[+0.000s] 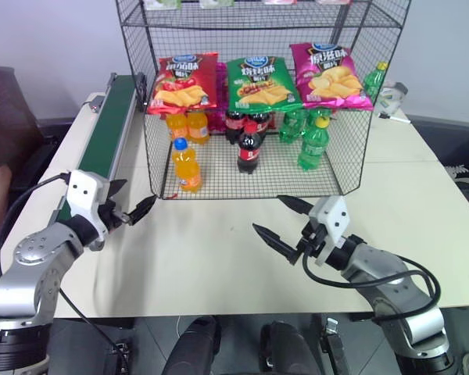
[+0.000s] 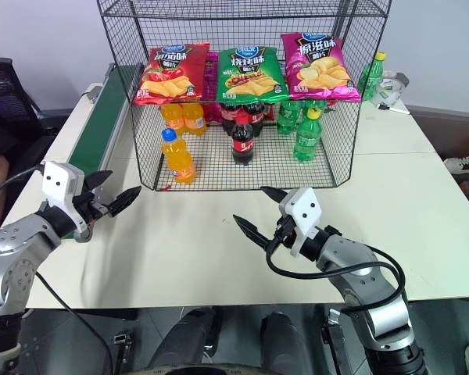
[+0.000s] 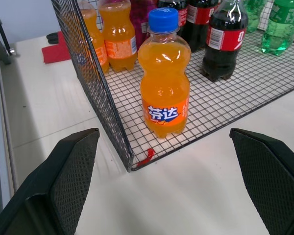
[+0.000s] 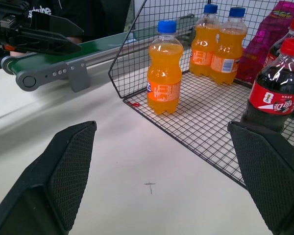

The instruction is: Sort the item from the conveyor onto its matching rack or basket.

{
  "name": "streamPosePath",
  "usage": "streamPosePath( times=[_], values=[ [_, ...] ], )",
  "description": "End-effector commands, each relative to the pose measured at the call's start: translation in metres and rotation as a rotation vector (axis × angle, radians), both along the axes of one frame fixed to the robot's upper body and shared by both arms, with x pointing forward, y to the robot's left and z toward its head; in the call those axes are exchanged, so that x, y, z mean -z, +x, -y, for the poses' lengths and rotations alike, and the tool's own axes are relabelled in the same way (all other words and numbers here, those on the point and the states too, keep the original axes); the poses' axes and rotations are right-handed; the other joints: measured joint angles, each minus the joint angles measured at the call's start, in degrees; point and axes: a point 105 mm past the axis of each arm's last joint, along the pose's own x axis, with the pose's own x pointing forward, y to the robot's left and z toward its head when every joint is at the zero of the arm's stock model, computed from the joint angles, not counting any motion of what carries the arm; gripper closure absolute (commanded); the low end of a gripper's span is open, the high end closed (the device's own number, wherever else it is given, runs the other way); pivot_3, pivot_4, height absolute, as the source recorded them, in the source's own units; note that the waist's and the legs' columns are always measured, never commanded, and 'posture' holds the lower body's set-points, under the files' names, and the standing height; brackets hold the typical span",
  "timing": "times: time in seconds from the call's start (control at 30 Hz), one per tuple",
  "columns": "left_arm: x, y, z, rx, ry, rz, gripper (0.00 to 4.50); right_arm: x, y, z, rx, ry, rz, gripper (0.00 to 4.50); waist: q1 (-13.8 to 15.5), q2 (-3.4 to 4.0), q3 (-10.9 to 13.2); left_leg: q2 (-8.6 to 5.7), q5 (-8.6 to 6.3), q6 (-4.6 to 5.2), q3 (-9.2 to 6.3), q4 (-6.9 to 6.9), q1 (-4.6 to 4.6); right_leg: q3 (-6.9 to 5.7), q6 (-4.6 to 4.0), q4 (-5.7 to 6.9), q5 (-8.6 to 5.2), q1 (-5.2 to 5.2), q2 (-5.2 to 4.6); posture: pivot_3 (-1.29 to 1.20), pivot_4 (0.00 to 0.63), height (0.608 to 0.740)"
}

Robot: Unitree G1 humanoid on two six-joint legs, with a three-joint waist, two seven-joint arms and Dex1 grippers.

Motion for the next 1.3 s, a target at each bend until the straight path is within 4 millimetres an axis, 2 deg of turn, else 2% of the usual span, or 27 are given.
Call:
streamPosePath(
  times=[0.03, 0.4, 1.3],
  values=[
    [-0.0118, -0.0029, 0.0008, 0.013, 0.026, 0.053, 0.03, -0.01, -0.0033, -0.0029, -0.018, 0.02, 0.041, 0.0, 0.0, 0.0, 0.0, 0.0, 0.0, 0.0, 0.0, 0.0, 0.0, 0.0, 0.0, 0.0, 0.0, 0.0, 0.0, 0.0, 0.15, 0.74],
    [-0.0158, 0.0008, -0.0004, -0.005, 0.004, 0.063, 0.03, -0.0116, -0.0036, -0.0042, -0.021, 0.018, 0.049, 0.0, -0.01, 0.01, 0.01, 0.0, -0.01, 0.0, 0.0, -0.02, -0.01, 0.0, -0.01, -0.04, -0.01, -0.01, 0.0, 0.0, 0.15, 0.74],
    [-0.0152, -0.0068, -0.0048, -0.034, 0.017, 0.069, 0.03, -0.0051, -0.0121, -0.0054, -0.023, 0.034, 0.018, 0.0, 0.0, 0.02, 0.01, 0.01, -0.09, -0.13, 0.0, -0.06, -0.02, 0.01, -0.02, -0.11, -0.01, -0.01, 0.0, 0.0, 0.15, 0.74]
  ],
)
